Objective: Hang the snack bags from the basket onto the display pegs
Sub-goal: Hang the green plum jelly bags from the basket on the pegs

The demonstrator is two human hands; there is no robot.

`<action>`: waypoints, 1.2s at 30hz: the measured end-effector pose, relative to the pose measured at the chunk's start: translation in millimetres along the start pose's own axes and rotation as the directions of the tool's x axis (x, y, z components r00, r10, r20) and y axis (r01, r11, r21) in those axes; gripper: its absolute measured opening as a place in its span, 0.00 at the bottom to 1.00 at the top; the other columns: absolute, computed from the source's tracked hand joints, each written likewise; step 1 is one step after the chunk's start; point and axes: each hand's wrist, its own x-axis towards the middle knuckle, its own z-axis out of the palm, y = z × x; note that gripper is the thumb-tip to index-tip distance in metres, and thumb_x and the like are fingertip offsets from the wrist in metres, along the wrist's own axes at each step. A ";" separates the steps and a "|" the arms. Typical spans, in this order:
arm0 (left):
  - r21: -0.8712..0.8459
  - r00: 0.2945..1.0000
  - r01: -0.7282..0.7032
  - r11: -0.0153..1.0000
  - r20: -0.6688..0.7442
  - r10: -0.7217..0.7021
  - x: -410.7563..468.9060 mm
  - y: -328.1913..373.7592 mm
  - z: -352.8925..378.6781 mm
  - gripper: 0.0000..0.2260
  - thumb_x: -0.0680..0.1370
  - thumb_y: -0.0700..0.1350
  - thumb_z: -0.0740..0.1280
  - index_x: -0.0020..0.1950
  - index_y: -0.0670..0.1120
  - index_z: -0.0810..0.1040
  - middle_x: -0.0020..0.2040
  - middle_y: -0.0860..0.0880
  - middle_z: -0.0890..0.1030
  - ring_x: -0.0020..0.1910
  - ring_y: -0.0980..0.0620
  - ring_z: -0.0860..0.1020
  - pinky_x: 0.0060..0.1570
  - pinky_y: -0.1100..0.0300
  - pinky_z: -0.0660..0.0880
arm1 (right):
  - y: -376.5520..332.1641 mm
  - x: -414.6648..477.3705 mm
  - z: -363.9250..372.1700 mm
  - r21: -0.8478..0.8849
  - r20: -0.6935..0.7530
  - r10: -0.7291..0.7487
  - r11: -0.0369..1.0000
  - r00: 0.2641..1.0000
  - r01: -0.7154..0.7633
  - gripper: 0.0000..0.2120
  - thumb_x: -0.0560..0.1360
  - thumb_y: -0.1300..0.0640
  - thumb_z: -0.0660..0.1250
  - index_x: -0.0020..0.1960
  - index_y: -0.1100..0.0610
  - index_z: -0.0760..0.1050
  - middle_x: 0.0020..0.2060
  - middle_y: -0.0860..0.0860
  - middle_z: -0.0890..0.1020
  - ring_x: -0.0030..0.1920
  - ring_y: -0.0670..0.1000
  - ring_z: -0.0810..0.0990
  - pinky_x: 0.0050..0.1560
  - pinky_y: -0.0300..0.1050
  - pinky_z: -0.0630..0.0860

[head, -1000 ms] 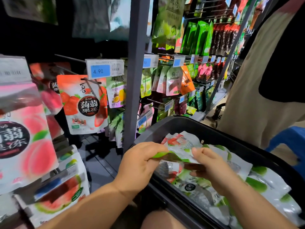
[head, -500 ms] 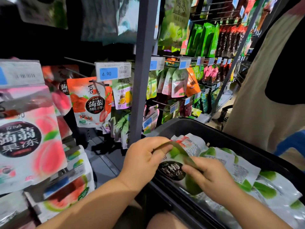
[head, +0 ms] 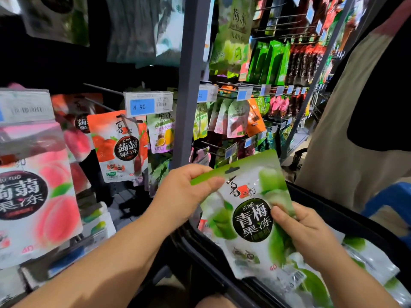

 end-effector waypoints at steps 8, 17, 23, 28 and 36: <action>-0.375 0.981 0.147 0.915 -0.062 -0.183 8.6 10.2 15.0 0.12 0.62 0.57 0.77 0.34 0.51 0.81 0.36 0.47 0.83 0.36 0.49 0.78 0.46 0.50 0.72 | 4.2 2.7 11.0 0.294 0.039 0.181 0.938 0.983 -0.184 0.31 0.54 0.38 0.83 0.48 0.58 0.85 0.45 0.63 0.86 0.40 0.58 0.86 0.38 0.48 0.82; -0.455 0.881 0.459 0.763 0.347 -0.322 -45.1 -34.3 46.2 0.24 0.68 0.43 0.75 0.64 0.45 0.77 0.57 0.43 0.83 0.58 0.41 0.81 0.62 0.41 0.74 | 12.6 6.3 32.1 0.387 -0.099 0.224 0.906 0.970 -0.170 0.15 0.75 0.54 0.63 0.56 0.59 0.80 0.49 0.60 0.86 0.46 0.57 0.86 0.44 0.50 0.83; -0.444 0.887 0.455 0.772 0.301 -0.350 -40.0 -46.6 34.4 0.23 0.65 0.39 0.73 0.60 0.40 0.79 0.53 0.39 0.84 0.51 0.39 0.83 0.51 0.45 0.81 | 18.7 11.3 3.7 -0.021 -0.171 0.133 0.990 0.976 -0.139 0.11 0.77 0.46 0.64 0.47 0.49 0.84 0.43 0.48 0.86 0.44 0.48 0.83 0.43 0.44 0.79; -0.415 0.912 0.409 0.813 0.215 -0.349 -33.0 -49.6 13.5 0.22 0.64 0.35 0.76 0.57 0.42 0.80 0.49 0.41 0.85 0.42 0.46 0.85 0.35 0.57 0.81 | 45.8 11.7 -67.6 -0.524 0.022 0.297 0.816 0.955 -0.242 0.05 0.75 0.52 0.72 0.51 0.48 0.82 0.46 0.44 0.84 0.47 0.43 0.82 0.55 0.44 0.77; -0.422 0.913 0.408 0.810 0.210 -0.350 -34.1 -55.1 11.4 0.22 0.60 0.31 0.76 0.52 0.43 0.81 0.44 0.42 0.86 0.38 0.47 0.85 0.31 0.57 0.80 | 56.8 6.7 -65.0 -0.911 0.070 0.576 0.369 0.815 -0.183 0.34 0.64 0.33 0.75 0.66 0.43 0.73 0.62 0.44 0.76 0.62 0.49 0.75 0.65 0.49 0.73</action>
